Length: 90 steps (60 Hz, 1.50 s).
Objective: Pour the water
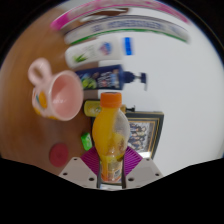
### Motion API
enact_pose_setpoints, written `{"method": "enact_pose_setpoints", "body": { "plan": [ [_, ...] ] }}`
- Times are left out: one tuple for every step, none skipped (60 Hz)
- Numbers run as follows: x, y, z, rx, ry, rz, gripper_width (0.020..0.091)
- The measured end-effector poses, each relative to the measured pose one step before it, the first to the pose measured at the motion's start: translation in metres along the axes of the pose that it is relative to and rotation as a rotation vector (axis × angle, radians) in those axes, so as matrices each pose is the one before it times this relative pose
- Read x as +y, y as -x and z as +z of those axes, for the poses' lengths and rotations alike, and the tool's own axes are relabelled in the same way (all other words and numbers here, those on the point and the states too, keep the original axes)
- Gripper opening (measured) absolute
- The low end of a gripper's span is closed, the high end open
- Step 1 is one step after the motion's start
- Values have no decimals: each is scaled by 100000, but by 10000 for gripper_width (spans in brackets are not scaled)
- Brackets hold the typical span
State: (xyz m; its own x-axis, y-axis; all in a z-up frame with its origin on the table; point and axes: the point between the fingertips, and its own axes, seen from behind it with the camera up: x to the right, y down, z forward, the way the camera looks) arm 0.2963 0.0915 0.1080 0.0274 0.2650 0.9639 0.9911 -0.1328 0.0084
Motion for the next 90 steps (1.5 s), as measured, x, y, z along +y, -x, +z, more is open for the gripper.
{"method": "enact_pose_setpoints", "body": {
  "plan": [
    [-49, -114, -163, -1074, -991, 5683, 273],
    [-47, -136, -170, -1147, -1021, 5746, 275],
    [-42, -89, -168, -1328, -1099, 5798, 275],
    [-66, 51, -84, -1157, -981, 5849, 274],
    [-68, -211, -203, -1889, -1599, 6392, 274],
    [-74, -69, -186, -1464, -1263, 6470, 274],
    [-96, -32, -160, -1375, -1062, 6503, 273],
    [-40, -69, -163, -1427, -923, 6320, 272],
    [-1, -47, -157, -1517, -956, 6018, 271],
    [-10, -39, -139, -1516, -890, 5978, 273],
    [63, -49, -134, -1458, -644, 5994, 273],
    [18, 92, -16, -830, -425, 6041, 273],
    [179, -217, -124, -1484, -821, 5979, 273],
    [125, -109, -43, -1132, -633, 5653, 273],
    [179, -101, -62, -1163, -597, 5387, 274],
    [232, -43, -23, -1212, -343, 5068, 272],
    [283, -45, -1, -1195, -179, 4780, 273],
    [350, -29, 39, -1158, -50, 4623, 274],
    [369, 2, 100, -1210, -43, 4430, 273],
    [369, 313, 460, -577, -222, 4007, 274],
    [524, -163, 140, -1220, -216, 3814, 274],
    [394, -70, 232, -957, -200, 3297, 273],
    [408, -80, 213, -826, -340, 2889, 273],
    [346, -36, 221, -884, -347, 2565, 275],
    [383, -67, 226, -782, -230, 2361, 277],
    [454, -68, 252, -676, 28, 2171, 276],
    [361, 215, -62, 977, 857, 1633, 275],
    [617, -293, 521, -1046, -416, 2031, 276],
    [462, -109, 293, -204, 188, 1809, 276],
    [450, -149, 293, -171, 156, 1685, 276],
    [429, -162, 267, -131, 77, 1541, 276],
    [404, -151, 290, -186, 37, 1421, 275],
    [393, -204, 260, -63, -2, 1283, 275],
    [355, -167, 284, -78, -3, 1167, 275],
    [324, 44, 178, 475, 173, 941, 276],
    [356, -250, 250, -156, 25, 772, 274],
    [340, -168, 261, -105, 124, 945, 274],
    [354, -155, 216, -51, 172, 1090, 277],
    [371, -153, 209, -47, 283, 1002, 278],
    [371, -112, 203, -108, 294, 955, 281],
    [156, -67, 79, -320, -629, 759, 285],
    [-536, -15, 116, -295, -3061, 967, 288],
    [91, 53, -28, 280, -532, 432, 286],
    [193, -86, -11, -29, 18, 392, 287],
    [-178, -33, 22, -103, -1522, 388, 284],
    [4, -60, 1, 89, -593, 102, 284],
    [144, -72, -40, 224, 117, 221, 291],
    [-59, -44, -44, 195, -619, 469, 295],
    [83, -38, -62, 285, -6, 446, 296],
    [89, 46, -121, 366, 183, 362, 318],
    [35, -19, -68, 252, -88, 386, 324],
    [83, -5, -74, 224, 82, 76, 340],
    [52, 24, -74, 153, -4, -210, 375],
    [4, 36, -60, 150, -111, -450, 403],
    [13, 27, -51, 206, 41, -600, 430],
    [55, -11, -41, 383, 377, -590, 457],
    [174, -91, -19, 643, 876, -550, 482],
    [379, -71, 0, 934, 1831, -550, 517],
    [477, -31, 7, 421, 2136, -456, 576],
    [543, -63, -3, 393, 2316, -323, 636],
    [449, 11, -11, 89, 1784, -61, 695],
    [328, 62, -44, -95, 1216, 248, 754],
    [261, 57, -58, -171, 901, 453, 813],
    [228, 60, -118, -53, 807, 639, 873],
    [223, 36, -165, -13, 848, 664, 858],
    [300, -24, -234, -30, 828, 756, 834],
    [195, -16, -218, 256, 1205, 636, 829],
    [203, -32, -270, 302, 999, 532, 839],
    [178, -5, -316, 353, 1050, 466, 857],
    [161, -15, -377, 400, 993, 352, 866],
    [119, -54, -442, 575, 834, 275, 863],
    [108, 7, -488, 439, 693, 196, 859],
    [82, 0, -536, 515, 608, 64, 855],
    [77, -5, -612, 646, 515, 5, 854],
    [77, 20, -645, 785, 448, 109, 855],
    [46, 14, -662, 836, 482, 239, 853],
    [63, 46, -730, 731, 468, 258, 852],
    [79, 96, -772, 462, 536, 65, 852],
    [92, 145, -815, 288, 571, -22, 851],
    [84, 166, -860, 318, 615, -14, 857],
    [84, 148, -912, 426, 538, 133, 856],
    [78, 181, -914, 482, 403, 173, 856],
    [79, 239, -977, 463, 370, 89, 856],
    [97, 227, -1000, 403, 359, 62, 856],
    [87, 221, -1038, 480, 339, 97, 856],
    [55, 221, -1056, 554, 133, 125, 856],
    [54, 207, -1073, 574, 36, 134, 854],
    [56, 242, -1086, 606, 15, 82, 855],
    [63, 214, -1101, 588, 42, 73, 855],
    [70, 195, -1124, 575, -22, 72, 855]
  ]
}}
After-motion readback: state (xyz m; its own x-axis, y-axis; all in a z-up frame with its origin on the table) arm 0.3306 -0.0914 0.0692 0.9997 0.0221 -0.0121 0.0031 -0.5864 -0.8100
